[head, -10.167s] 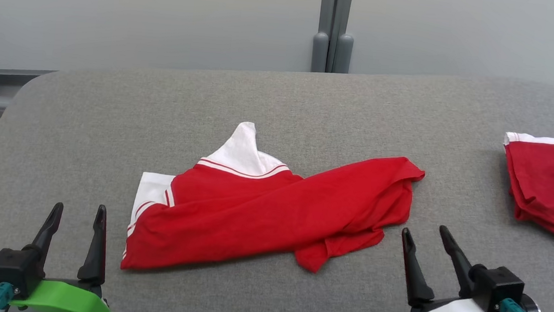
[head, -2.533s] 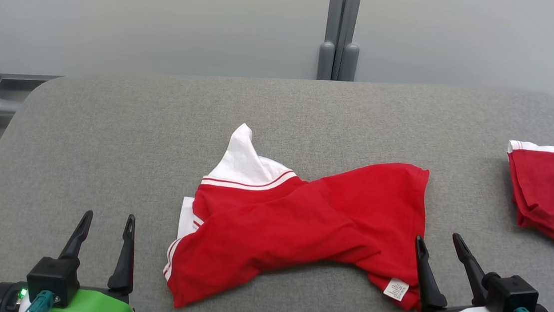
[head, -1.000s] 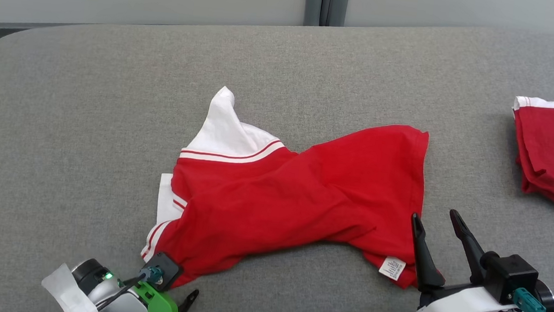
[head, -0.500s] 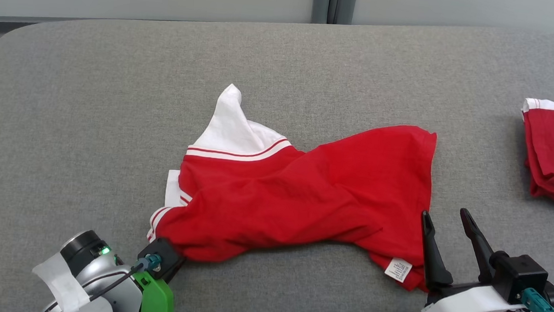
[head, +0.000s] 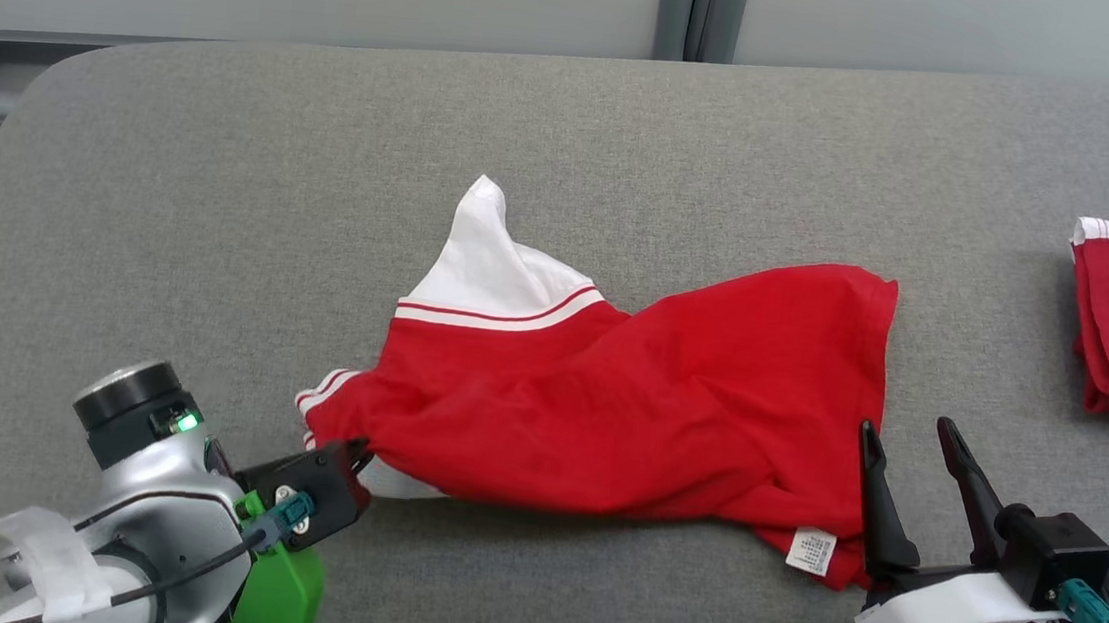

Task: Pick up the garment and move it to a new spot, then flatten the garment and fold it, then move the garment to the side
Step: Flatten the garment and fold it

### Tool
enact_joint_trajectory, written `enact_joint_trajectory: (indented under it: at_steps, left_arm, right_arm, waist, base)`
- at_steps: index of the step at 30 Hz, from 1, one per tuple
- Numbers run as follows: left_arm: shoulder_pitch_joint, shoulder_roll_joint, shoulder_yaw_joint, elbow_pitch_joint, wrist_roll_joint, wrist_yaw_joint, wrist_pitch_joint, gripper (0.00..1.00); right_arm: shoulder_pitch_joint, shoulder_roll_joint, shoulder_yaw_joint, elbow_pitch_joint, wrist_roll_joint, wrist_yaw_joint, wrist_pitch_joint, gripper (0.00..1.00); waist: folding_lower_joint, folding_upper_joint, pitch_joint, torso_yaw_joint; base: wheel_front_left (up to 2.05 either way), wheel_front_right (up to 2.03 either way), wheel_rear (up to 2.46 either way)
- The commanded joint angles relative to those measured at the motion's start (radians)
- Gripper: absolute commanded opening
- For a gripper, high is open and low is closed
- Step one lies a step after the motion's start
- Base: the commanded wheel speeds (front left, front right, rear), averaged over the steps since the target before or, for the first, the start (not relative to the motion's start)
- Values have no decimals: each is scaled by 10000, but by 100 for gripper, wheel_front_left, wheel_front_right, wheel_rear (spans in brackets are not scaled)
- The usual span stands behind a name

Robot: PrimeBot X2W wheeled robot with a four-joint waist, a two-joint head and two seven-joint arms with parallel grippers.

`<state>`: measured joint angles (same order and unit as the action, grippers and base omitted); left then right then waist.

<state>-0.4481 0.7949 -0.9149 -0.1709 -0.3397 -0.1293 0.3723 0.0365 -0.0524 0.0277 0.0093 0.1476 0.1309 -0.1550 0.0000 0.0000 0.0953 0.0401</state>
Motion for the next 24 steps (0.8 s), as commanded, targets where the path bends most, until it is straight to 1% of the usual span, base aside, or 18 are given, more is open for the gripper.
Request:
enact_joint_trajectory:
  at_steps: [1,4,6,8,10,13,15,16,18,19,24]
  left_arm:
    - [-239,165,45,-297,4,-15,123,0]
    - [-701,610,245,-1188,-46,-4,562,0]
    - [-1030,793,415,-1592,-174,-4,819,0]
    - [-1408,924,561,-1718,-351,-3,978,0]
    - [-1793,904,516,-1581,-671,-3,998,0]
    - [-2378,733,62,-867,-1473,-4,918,0]
    - [-2771,602,-437,-135,-1985,-4,816,0]
    - [-2921,491,-627,304,-2487,2,705,0]
    - [-3428,359,-1188,1114,-2990,1,484,0]
    - [-3625,243,-1382,1555,-3445,2,351,0]
    - [-4878,-150,-2338,3472,-4352,2,-446,0]
  right_arm:
    - [34,-13,-29,33,29,-5,-68,100]
    - [-4,-5,-36,64,64,-5,-97,100]
    - [-58,-3,-27,74,86,-5,-108,100]
    - [-170,1,4,85,83,-5,-110,100]
    - [-292,2,60,98,79,-5,-122,100]
    - [-480,-1,176,150,87,-5,-138,100]
    - [-640,1,304,205,96,-5,-170,100]
    - [-719,2,364,237,116,-5,-179,100]
    - [-885,6,463,286,157,-5,-245,100]
    - [-943,0,502,313,166,-5,-250,100]
    - [-1185,6,600,440,231,-5,-350,100]
  waist:
    - [0,0,3,10]
    - [0,0,21,16]
    - [0,0,62,-1]
    - [0,0,138,-54]
    - [0,0,242,-147]
    - [0,0,414,-363]
    - [0,0,513,-576]
    - [0,0,584,-698]
    - [0,0,732,-923]
    - [0,0,805,-1028]
    - [0,0,1156,-1430]
  base:
    - [0,0,0]
    - [0,0,0]
    - [0,0,0]
    - [0,0,0]
    - [0,0,0]
    - [0,0,0]
    - [0,0,0]
    - [0,0,0]
    - [0,0,0]
    - [0,0,0]
    - [0,0,0]
